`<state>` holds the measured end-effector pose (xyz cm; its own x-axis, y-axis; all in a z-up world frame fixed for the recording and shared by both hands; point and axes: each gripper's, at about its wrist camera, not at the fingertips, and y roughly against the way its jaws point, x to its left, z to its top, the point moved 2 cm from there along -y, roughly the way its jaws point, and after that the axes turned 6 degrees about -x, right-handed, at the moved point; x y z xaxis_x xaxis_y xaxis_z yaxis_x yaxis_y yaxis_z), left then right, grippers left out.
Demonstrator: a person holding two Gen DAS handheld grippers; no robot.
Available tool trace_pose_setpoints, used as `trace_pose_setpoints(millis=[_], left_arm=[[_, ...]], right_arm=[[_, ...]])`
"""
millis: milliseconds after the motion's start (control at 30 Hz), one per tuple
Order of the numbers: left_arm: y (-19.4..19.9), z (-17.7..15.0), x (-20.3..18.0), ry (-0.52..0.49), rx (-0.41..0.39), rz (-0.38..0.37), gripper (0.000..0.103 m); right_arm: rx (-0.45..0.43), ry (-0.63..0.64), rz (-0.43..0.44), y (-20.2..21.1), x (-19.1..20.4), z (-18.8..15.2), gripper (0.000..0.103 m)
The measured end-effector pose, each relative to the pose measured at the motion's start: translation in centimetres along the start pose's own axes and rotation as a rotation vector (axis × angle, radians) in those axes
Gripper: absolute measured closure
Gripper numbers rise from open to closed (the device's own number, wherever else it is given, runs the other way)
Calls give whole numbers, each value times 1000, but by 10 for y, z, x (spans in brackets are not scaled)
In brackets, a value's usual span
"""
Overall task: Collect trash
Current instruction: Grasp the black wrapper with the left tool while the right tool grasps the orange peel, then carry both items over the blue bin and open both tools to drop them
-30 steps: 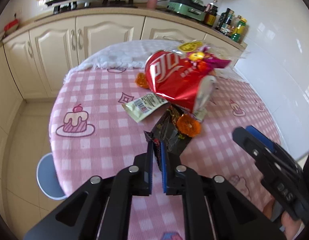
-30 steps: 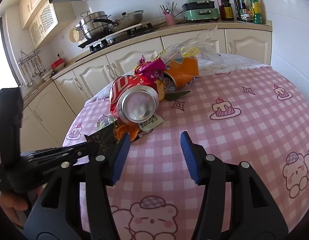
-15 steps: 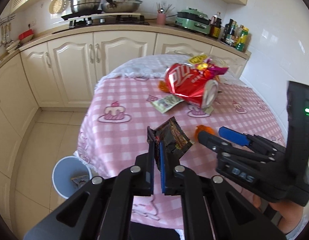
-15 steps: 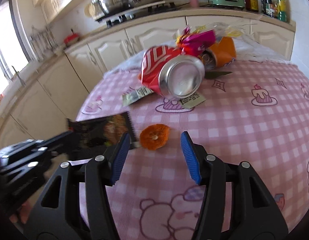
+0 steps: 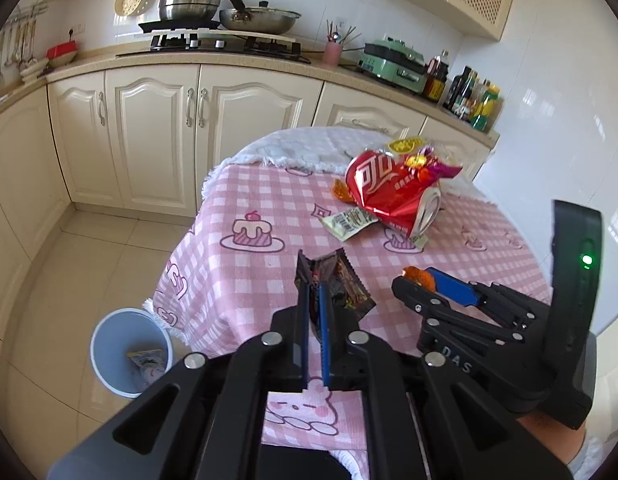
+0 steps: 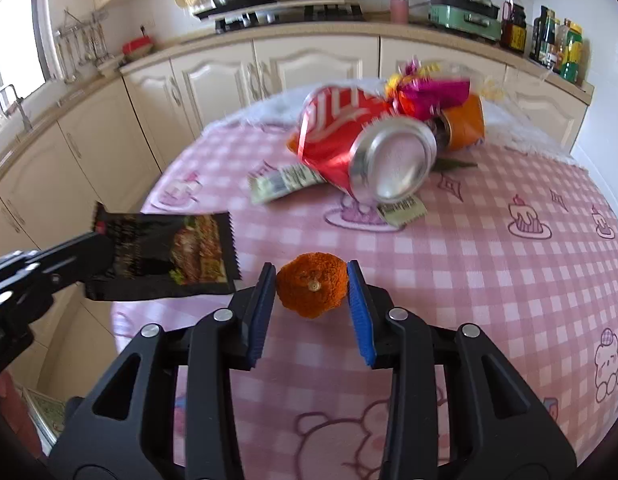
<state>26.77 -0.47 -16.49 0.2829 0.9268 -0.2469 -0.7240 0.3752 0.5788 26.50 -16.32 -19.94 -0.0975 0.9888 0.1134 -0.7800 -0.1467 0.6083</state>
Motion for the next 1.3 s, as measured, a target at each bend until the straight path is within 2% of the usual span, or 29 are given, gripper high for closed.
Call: trace_pose_setpoints(millis=[133, 367, 633, 800, 1000, 1167, 1233, 1267, 1300], left_arm=[[6, 1, 22, 62, -1, -44, 99], [23, -3, 79, 171, -27, -16, 100], [37, -15, 180, 296, -41, 142, 100], [18, -31, 245, 358, 19, 244, 100], [-28, -49, 316, 405, 108, 330, 100], [-55, -52, 347, 422, 134, 349, 100], [-63, -52, 348, 379, 128, 366, 97], [-65, -51, 347, 352, 128, 388, 95], [-68, -52, 347, 327, 139, 412, 86]], right_arm=[[-38, 20, 56, 7, 28, 10, 67], [-38, 72, 161, -10, 88, 20, 67], [24, 171, 307, -60, 184, 11, 67], [106, 191, 379, -116, 236, -3, 67], [192, 189, 392, -180, 273, -21, 67], [238, 186, 388, -211, 282, -33, 67], [256, 183, 382, -221, 283, -38, 67], [262, 179, 382, -224, 283, -39, 67], [270, 175, 381, -228, 284, -41, 67]])
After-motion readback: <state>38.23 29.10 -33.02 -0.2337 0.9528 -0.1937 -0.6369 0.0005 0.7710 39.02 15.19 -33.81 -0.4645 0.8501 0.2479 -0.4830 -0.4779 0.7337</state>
